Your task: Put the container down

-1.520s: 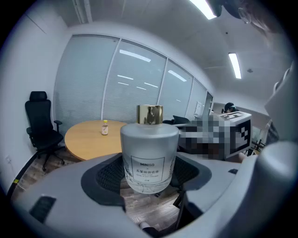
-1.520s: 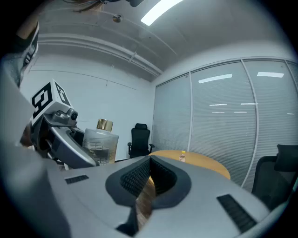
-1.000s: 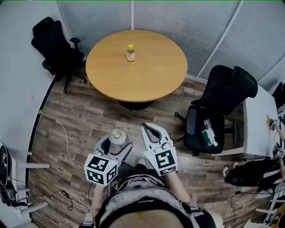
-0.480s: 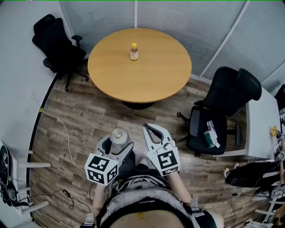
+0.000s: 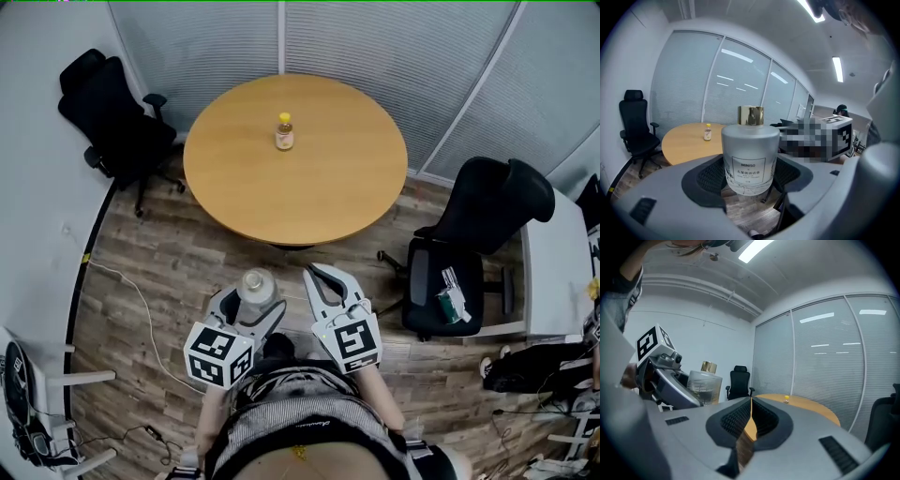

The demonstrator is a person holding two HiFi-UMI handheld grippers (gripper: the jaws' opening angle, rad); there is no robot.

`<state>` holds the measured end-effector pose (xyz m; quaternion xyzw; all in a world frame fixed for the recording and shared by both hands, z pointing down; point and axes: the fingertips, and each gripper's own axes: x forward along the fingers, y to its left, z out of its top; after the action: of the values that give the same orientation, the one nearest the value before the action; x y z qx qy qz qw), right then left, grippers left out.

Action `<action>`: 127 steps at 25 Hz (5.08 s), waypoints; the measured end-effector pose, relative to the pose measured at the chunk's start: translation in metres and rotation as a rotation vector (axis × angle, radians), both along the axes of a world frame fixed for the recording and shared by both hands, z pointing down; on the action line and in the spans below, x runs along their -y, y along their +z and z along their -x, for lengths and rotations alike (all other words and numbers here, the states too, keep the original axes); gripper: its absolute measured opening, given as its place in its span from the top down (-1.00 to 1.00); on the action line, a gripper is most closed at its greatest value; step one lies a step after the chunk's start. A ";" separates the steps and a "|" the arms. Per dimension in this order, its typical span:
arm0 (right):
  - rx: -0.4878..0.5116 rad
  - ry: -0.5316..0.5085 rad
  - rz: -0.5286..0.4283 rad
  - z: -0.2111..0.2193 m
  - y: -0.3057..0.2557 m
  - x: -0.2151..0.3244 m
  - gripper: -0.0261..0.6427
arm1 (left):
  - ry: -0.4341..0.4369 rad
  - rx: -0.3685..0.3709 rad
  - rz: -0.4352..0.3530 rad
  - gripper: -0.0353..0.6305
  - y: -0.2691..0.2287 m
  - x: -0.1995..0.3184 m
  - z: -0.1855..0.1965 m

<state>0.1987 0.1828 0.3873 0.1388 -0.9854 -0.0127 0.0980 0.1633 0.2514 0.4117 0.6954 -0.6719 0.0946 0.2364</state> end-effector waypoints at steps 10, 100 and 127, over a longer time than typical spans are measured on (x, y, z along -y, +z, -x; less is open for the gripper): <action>-0.001 0.034 -0.012 0.053 -0.001 0.024 0.86 | 0.059 -0.016 0.000 -0.13 -0.001 0.032 0.052; -0.025 -0.111 0.073 0.202 0.025 0.223 0.86 | -0.055 -0.046 0.038 -0.13 0.025 0.226 0.179; -0.027 0.142 0.111 0.193 0.033 0.283 0.86 | 0.176 -0.054 0.027 -0.13 0.024 0.296 0.192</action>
<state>0.0060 -0.1006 0.4204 0.2026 -0.9708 0.0471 0.1196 -0.0284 -0.0446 0.4352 0.7509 -0.6002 0.1052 0.2545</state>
